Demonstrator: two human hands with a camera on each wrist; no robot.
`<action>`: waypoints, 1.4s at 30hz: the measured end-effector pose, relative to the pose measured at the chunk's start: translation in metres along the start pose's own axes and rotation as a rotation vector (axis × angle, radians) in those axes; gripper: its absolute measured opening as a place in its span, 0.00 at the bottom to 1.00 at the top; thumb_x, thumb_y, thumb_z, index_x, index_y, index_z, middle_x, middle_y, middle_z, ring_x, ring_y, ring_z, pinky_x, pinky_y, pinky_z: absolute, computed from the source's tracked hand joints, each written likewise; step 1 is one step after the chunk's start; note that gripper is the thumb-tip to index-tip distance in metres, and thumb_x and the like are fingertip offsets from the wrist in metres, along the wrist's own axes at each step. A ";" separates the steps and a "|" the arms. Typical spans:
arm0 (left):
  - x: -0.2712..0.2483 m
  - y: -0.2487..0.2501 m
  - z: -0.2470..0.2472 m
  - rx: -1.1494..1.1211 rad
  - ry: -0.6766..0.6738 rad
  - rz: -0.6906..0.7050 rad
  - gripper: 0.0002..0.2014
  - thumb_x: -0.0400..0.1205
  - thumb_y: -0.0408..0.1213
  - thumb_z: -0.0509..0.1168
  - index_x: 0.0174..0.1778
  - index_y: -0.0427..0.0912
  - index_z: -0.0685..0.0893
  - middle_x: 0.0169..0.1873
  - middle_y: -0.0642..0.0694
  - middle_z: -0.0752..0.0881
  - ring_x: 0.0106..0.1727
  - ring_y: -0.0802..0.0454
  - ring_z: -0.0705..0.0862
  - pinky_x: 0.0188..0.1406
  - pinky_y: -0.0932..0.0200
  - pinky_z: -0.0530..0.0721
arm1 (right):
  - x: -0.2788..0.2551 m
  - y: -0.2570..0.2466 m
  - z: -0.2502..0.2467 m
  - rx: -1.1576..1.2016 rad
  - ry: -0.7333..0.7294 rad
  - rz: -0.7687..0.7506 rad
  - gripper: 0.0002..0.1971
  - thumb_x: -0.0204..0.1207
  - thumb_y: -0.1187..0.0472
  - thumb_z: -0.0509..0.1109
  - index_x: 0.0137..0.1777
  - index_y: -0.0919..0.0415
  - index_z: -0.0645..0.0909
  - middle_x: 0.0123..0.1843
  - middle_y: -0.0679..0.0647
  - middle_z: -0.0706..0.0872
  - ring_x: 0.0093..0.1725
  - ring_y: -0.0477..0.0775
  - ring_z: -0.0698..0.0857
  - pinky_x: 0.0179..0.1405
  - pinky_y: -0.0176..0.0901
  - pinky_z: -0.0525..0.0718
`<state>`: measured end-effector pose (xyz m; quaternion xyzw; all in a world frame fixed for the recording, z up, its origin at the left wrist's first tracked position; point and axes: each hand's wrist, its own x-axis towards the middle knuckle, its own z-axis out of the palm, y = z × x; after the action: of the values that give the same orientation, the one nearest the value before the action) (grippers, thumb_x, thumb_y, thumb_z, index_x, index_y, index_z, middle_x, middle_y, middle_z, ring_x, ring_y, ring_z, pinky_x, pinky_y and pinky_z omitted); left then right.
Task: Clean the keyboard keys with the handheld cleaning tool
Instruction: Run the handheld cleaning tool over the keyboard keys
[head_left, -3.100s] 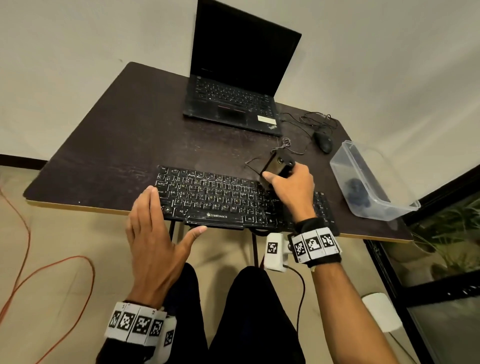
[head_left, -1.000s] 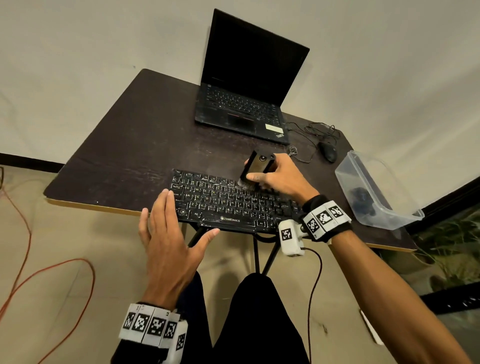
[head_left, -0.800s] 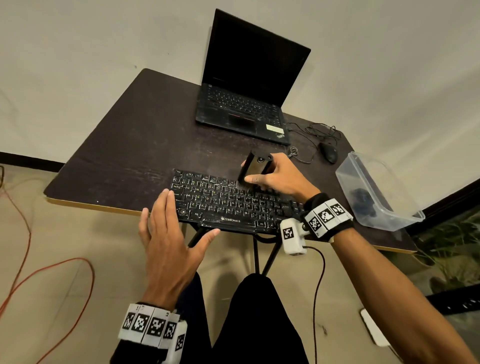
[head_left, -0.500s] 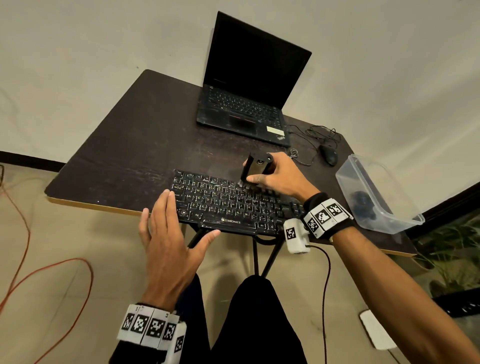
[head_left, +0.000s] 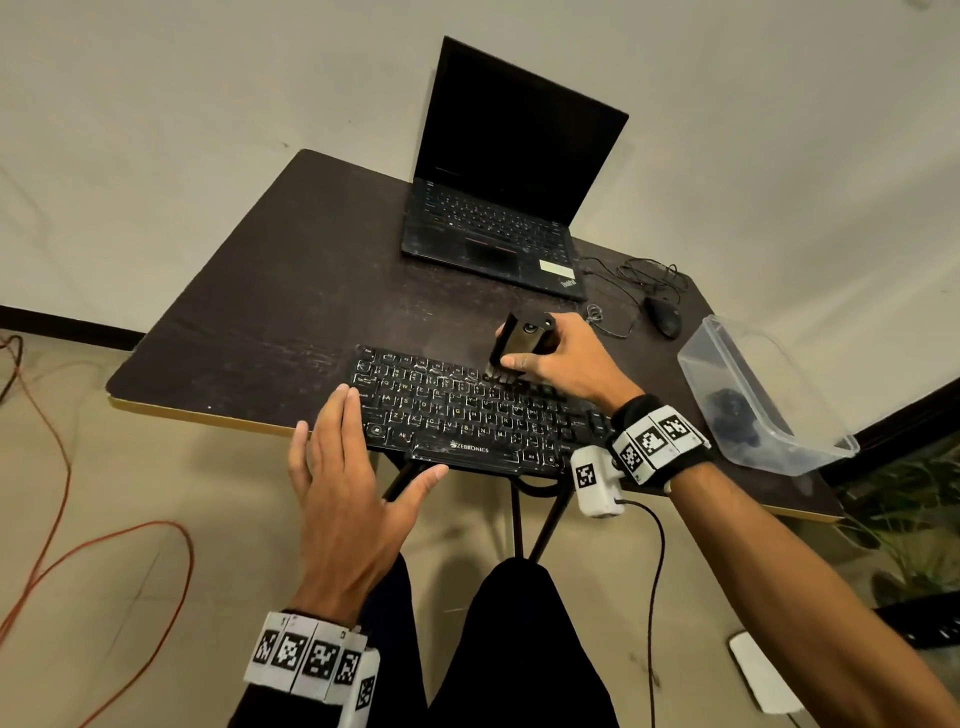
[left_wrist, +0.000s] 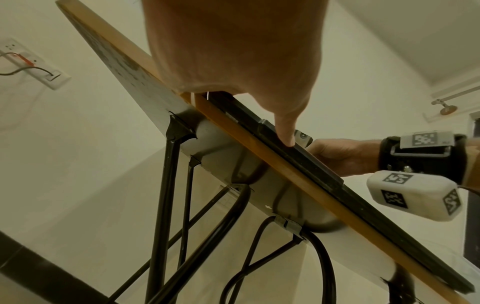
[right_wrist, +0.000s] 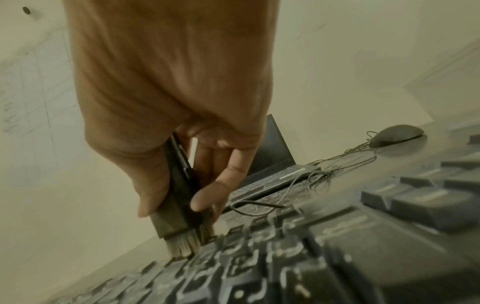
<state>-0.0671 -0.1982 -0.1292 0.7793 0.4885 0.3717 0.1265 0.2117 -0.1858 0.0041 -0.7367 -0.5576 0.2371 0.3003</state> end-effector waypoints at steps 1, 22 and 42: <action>0.000 0.000 0.000 -0.005 0.002 0.000 0.57 0.77 0.75 0.63 0.89 0.31 0.64 0.87 0.38 0.68 0.89 0.43 0.68 0.92 0.35 0.56 | -0.001 -0.001 0.001 0.013 -0.025 -0.003 0.17 0.77 0.61 0.85 0.65 0.55 0.90 0.54 0.51 0.96 0.45 0.55 0.95 0.49 0.59 0.95; 0.000 0.000 -0.001 -0.024 0.007 0.003 0.56 0.78 0.74 0.64 0.89 0.32 0.64 0.88 0.40 0.68 0.89 0.44 0.68 0.92 0.37 0.55 | 0.005 -0.010 0.019 -0.048 0.065 0.042 0.19 0.73 0.51 0.87 0.62 0.50 0.90 0.52 0.48 0.97 0.47 0.57 0.95 0.55 0.67 0.94; 0.000 0.000 0.000 -0.035 0.008 -0.007 0.55 0.78 0.74 0.63 0.89 0.32 0.64 0.88 0.41 0.67 0.89 0.45 0.67 0.91 0.35 0.57 | 0.001 -0.014 0.020 -0.049 0.003 -0.043 0.15 0.74 0.56 0.86 0.59 0.50 0.92 0.53 0.47 0.97 0.53 0.48 0.94 0.63 0.61 0.92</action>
<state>-0.0669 -0.1978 -0.1295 0.7738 0.4851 0.3829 0.1391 0.1888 -0.1784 -0.0005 -0.7319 -0.5786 0.2157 0.2881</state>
